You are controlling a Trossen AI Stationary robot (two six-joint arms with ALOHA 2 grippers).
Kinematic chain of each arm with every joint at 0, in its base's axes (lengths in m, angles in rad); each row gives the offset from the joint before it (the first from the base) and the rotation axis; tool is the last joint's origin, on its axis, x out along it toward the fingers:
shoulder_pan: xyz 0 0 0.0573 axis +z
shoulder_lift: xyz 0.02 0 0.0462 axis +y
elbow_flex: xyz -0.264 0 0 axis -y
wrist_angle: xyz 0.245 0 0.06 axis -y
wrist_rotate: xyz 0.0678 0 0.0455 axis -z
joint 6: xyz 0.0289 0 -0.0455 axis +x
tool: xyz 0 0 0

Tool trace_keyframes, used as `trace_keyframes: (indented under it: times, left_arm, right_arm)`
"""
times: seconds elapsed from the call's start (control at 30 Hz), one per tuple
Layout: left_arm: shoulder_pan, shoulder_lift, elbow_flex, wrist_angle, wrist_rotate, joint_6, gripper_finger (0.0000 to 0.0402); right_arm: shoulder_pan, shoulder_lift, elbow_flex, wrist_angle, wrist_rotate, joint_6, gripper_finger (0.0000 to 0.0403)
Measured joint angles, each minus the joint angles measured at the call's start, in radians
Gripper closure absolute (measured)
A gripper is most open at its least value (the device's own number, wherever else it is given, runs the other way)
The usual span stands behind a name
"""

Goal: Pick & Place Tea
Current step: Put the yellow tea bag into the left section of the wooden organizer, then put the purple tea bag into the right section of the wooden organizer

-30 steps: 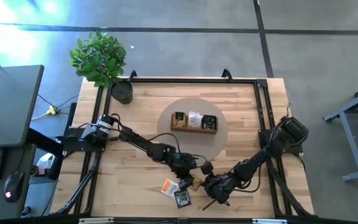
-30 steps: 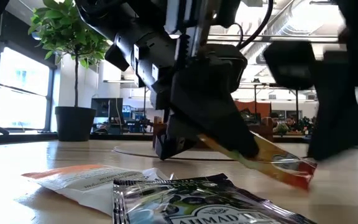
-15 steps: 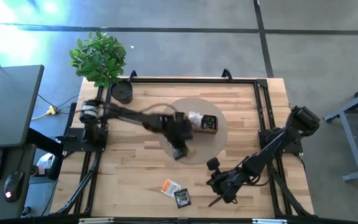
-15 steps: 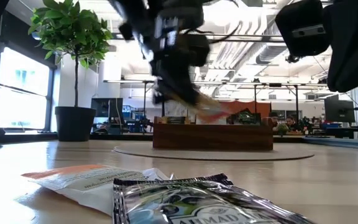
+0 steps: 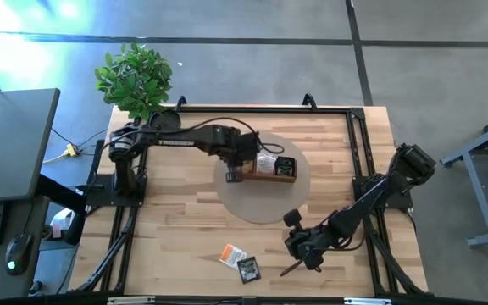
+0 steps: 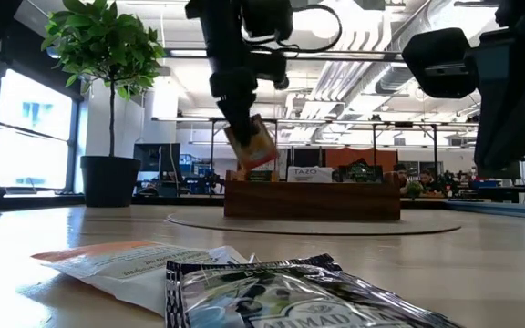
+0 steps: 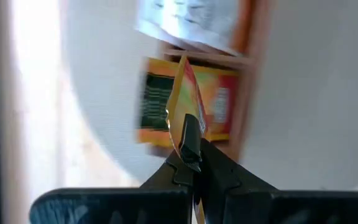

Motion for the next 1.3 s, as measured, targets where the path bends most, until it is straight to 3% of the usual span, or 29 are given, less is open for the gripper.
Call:
trace_keyframes:
  times: [0.63,0.77,1.0,1.13,1.3]
  left_arm:
    - [0.004,0.089,0.002,0.063,-0.02,0.079,0.0394]
    - [0.005,0.098,-0.005,0.035,-0.018,0.136,0.0362]
    - [0.005,0.094,-0.004,0.045,-0.035,0.175,0.0268]
    - [0.003,0.094,0.026,0.005,-0.054,0.083,0.0232]
    - [0.003,0.094,0.122,-0.137,-0.004,-0.051,0.0223]
  right_arm:
    - [-0.003,0.0,0.001,-0.015,-0.011,-0.003,0.0391]
    - [-0.003,0.0,0.001,-0.017,-0.011,0.0,0.0391]
    - [-0.003,0.0,0.002,-0.021,-0.006,-0.001,0.0391]
    - [-0.003,0.0,0.002,-0.02,-0.004,-0.002,0.0391]
    - [-0.003,-0.001,0.002,-0.008,0.005,-0.002,0.0391]
